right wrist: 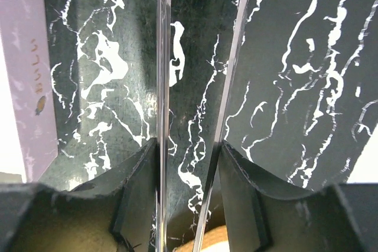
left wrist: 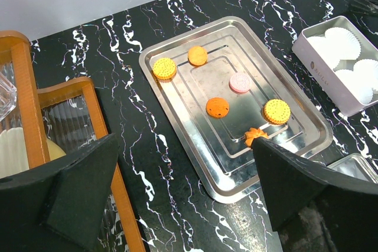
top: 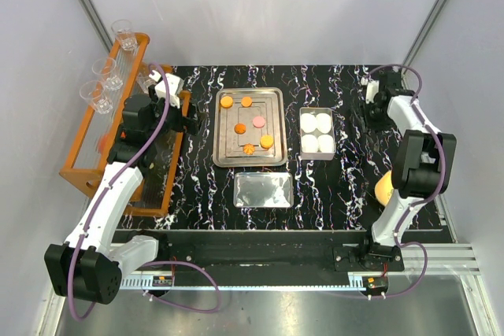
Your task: Pack the cookies
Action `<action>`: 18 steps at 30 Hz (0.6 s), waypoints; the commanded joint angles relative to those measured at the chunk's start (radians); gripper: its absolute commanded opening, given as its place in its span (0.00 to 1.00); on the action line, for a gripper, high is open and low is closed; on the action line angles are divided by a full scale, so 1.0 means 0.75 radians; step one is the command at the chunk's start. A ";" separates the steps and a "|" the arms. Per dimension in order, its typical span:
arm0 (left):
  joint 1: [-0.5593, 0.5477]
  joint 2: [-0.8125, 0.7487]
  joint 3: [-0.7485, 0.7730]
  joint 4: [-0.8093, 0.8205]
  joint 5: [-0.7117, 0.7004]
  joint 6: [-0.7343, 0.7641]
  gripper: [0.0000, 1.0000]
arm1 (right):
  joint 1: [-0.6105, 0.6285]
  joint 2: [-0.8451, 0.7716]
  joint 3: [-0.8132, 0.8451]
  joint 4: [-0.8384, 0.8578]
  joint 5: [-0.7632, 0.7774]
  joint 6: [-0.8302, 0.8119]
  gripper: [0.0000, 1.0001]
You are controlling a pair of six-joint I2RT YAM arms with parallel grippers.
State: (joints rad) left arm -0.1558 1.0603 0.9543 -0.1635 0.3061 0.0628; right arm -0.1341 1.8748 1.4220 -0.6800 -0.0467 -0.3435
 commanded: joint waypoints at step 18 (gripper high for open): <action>-0.005 -0.005 -0.008 0.083 0.023 0.000 0.99 | -0.007 -0.325 0.250 -0.322 -0.189 0.004 0.49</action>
State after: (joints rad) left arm -0.1558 1.0603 0.9447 -0.1627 0.3099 0.0624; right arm -0.1368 1.7046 1.5383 -0.8604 -0.1165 -0.3439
